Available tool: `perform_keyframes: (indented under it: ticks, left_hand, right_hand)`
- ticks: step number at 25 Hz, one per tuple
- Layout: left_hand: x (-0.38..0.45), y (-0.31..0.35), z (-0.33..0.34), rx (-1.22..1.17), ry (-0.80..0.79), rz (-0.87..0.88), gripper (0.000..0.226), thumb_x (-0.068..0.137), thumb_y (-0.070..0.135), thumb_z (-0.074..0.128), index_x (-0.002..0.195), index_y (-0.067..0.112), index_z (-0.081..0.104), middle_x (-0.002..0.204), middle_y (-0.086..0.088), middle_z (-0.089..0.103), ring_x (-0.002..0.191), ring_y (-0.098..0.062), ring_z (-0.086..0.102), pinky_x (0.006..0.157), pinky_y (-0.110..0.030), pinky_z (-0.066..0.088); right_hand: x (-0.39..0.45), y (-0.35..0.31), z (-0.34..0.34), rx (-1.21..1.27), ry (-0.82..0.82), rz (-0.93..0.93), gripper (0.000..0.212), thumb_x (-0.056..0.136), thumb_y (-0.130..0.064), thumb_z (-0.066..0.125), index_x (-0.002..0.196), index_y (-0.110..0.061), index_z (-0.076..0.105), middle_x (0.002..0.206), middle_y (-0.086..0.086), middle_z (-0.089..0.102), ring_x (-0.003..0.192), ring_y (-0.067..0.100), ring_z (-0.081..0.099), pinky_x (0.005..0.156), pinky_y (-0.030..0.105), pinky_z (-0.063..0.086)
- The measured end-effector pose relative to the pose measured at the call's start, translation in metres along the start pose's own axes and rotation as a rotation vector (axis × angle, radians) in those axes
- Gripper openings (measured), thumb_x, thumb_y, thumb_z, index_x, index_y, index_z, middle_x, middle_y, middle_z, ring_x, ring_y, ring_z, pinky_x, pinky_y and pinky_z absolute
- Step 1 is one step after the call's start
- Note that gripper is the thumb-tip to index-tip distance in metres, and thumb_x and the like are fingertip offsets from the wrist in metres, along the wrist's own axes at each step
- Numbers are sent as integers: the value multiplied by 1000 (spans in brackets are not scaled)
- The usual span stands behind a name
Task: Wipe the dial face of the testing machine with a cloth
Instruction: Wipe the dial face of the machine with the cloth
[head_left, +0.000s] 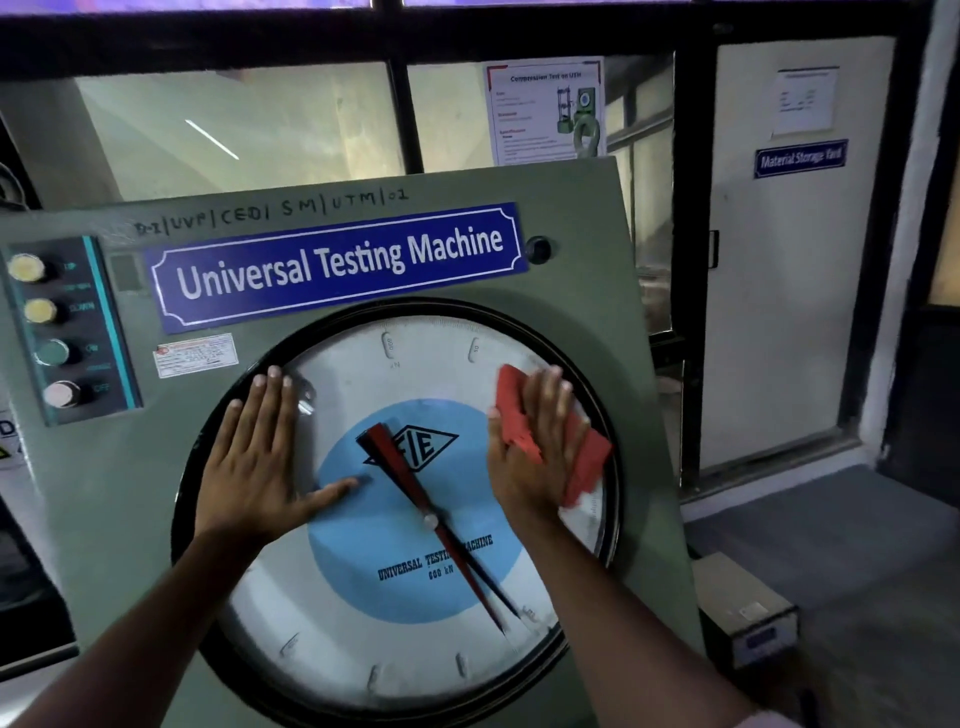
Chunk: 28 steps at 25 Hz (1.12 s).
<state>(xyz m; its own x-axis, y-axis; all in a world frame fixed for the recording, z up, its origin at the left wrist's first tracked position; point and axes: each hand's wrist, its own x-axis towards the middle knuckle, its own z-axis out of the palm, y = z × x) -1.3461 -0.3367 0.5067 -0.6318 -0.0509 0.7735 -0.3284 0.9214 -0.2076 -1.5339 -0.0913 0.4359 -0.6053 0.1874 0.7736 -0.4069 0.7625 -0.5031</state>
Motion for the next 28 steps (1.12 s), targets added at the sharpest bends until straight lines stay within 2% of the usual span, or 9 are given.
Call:
perform_keyframes:
  ticks: [2,4,9,12,14,18,21,24,28]
  left_hand:
    - [0,-1,0,10,19,-5,142,78,101,35,175,1,8,186,-12,3,173,-22,-1,140,-38,-4]
    - [1,-3,0,14,8,1,141,79,102,34,175,3,6,186,-11,1,173,-21,-3,140,-38,-5]
    - [0,-3,6,5,38,9,142,77,99,40,175,2,7,186,-12,3,173,-23,2,141,-42,2]
    - [0,-4,4,-12,42,19,141,78,99,39,175,2,5,186,-12,4,173,-24,3,141,-43,3]
    - [0,-2,5,-14,38,13,141,78,100,35,175,3,2,185,-13,4,173,-25,2,141,-43,3]
    - [2,1,1,2,14,11,142,77,98,38,174,1,1,184,-17,5,173,-27,5,140,-40,-2]
    - [1,2,-1,2,21,8,143,76,97,39,174,-1,6,184,-18,7,172,-32,11,140,-40,-2]
    - [0,2,-1,-2,23,20,142,76,97,39,174,0,6,185,-17,6,172,-31,10,140,-40,-2]
    - [1,-2,1,-17,29,27,141,78,99,38,175,5,-1,186,-12,0,173,-23,0,140,-39,-3]
  right_hand:
    - [-4,-8,0,37,-9,173,74,110,-57,24,172,-17,16,179,9,17,165,29,18,127,64,25]
    - [8,-37,-4,98,-36,229,76,109,-56,32,171,-15,12,178,13,14,165,35,14,127,67,22]
    - [5,-104,-12,149,-147,-195,85,104,-69,26,172,-25,0,181,1,-3,167,26,-6,133,59,-3]
    - [8,-105,-17,113,-144,-540,88,102,-70,35,172,-29,3,182,-5,3,168,17,0,133,60,6]
    - [27,-86,-17,94,-125,-593,86,102,-71,35,172,-31,3,181,-7,6,167,14,3,130,62,14]
    - [34,-29,-7,51,-68,-169,80,106,-72,18,172,-28,12,181,-1,9,167,22,7,131,63,9]
    - [-13,6,2,43,-25,131,81,106,-71,21,172,-23,18,180,3,15,166,25,15,129,64,17]
    - [-47,17,0,101,-141,278,86,103,-75,20,172,-25,6,180,0,4,167,24,4,130,66,12]
    - [-14,-12,-16,171,-215,380,96,95,-82,10,170,-24,-7,180,6,-9,167,25,-9,128,68,13]
